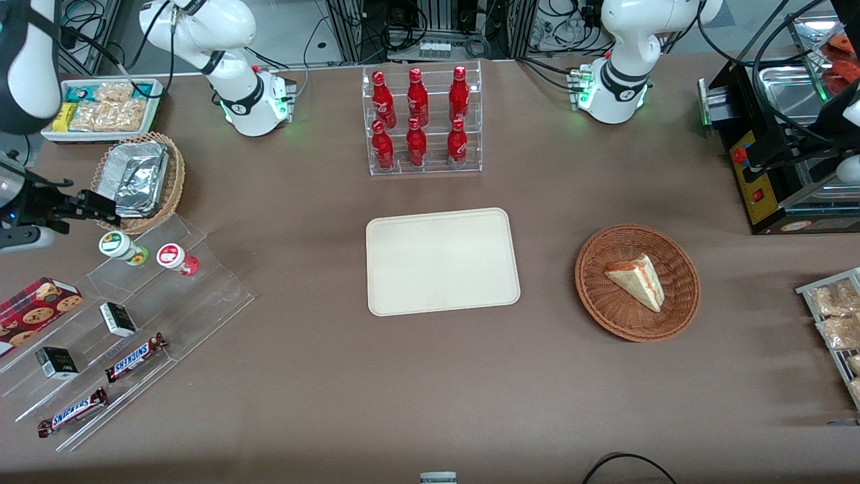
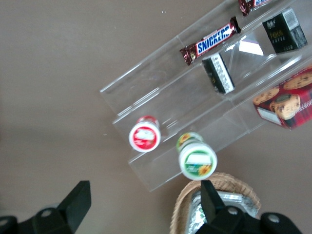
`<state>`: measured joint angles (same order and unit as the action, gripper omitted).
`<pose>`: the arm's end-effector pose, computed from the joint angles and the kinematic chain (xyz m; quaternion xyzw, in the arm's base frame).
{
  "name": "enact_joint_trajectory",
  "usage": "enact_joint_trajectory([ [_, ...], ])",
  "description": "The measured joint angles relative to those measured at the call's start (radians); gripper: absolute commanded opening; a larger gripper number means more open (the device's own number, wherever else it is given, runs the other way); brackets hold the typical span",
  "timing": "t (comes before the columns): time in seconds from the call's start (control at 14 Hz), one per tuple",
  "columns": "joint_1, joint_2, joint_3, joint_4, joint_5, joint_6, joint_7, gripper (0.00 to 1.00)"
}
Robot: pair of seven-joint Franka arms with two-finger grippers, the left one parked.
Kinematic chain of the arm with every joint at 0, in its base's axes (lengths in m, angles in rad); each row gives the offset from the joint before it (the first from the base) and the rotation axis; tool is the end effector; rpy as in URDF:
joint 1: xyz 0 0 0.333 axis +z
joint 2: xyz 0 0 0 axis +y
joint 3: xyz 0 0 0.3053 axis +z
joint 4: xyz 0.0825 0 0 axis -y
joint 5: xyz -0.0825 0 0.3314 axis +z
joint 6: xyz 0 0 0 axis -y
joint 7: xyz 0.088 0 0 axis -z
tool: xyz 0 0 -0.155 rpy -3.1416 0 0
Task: Place green gum on tray
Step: 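Move the right gripper down toward the green-lidded gum tub on the stand, then close the right gripper around the green-lidded gum tub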
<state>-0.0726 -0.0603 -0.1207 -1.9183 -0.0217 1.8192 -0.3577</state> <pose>0.4774 -0.0972 0.4695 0.9962 0.0851 -0.0207 0.0012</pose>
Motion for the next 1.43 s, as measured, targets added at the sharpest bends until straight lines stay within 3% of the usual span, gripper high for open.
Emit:
enact_joint_trajectory([
  [0.29, -0.085, -0.003, -0.003, -0.177, 0.022, 0.224, -0.264, 1.00],
  [0.57, -0.098, -0.005, -0.031, -0.290, 0.046, 0.382, -0.446, 1.00],
  [1.43, -0.098, -0.005, -0.036, -0.365, 0.056, 0.465, -0.518, 1.00],
])
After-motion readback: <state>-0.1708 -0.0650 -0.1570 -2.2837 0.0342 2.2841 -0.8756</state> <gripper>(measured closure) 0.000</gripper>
